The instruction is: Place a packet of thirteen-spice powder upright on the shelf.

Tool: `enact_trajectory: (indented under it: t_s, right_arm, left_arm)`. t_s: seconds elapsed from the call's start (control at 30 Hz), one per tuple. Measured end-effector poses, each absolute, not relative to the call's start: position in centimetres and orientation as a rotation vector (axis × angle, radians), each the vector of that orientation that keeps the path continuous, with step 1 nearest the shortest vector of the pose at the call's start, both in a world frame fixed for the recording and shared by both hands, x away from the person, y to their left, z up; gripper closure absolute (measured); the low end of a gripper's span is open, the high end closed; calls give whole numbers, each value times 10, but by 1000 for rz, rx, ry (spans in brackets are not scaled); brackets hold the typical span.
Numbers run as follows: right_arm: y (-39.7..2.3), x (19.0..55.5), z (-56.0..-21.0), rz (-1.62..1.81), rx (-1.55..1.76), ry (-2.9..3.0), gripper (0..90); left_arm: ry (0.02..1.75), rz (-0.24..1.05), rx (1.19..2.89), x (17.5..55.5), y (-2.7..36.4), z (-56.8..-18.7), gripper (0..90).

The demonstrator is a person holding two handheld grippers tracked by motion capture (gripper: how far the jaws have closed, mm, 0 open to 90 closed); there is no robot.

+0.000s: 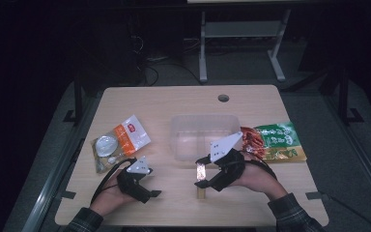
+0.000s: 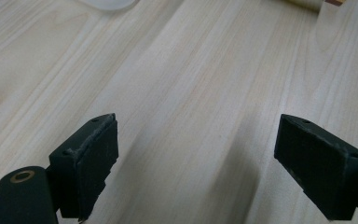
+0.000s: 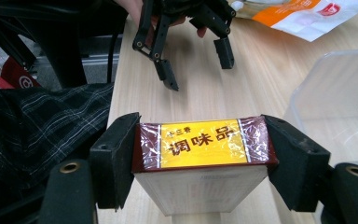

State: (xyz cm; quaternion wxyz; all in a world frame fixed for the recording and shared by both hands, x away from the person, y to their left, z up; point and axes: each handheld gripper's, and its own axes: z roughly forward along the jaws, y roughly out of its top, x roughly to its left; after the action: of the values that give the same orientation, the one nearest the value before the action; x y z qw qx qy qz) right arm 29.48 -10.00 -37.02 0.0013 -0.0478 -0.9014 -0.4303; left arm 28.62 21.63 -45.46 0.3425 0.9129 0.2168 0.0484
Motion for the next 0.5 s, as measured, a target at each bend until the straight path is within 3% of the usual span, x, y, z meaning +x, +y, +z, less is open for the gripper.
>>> enact_trajectory:
  t_s: [0.5]
  right_arm:
    - [-106, 319, -342, -1343, -120, -2857, 312]
  left_arm:
    - [530, 103, 2366, 284, 215, -454, 130]
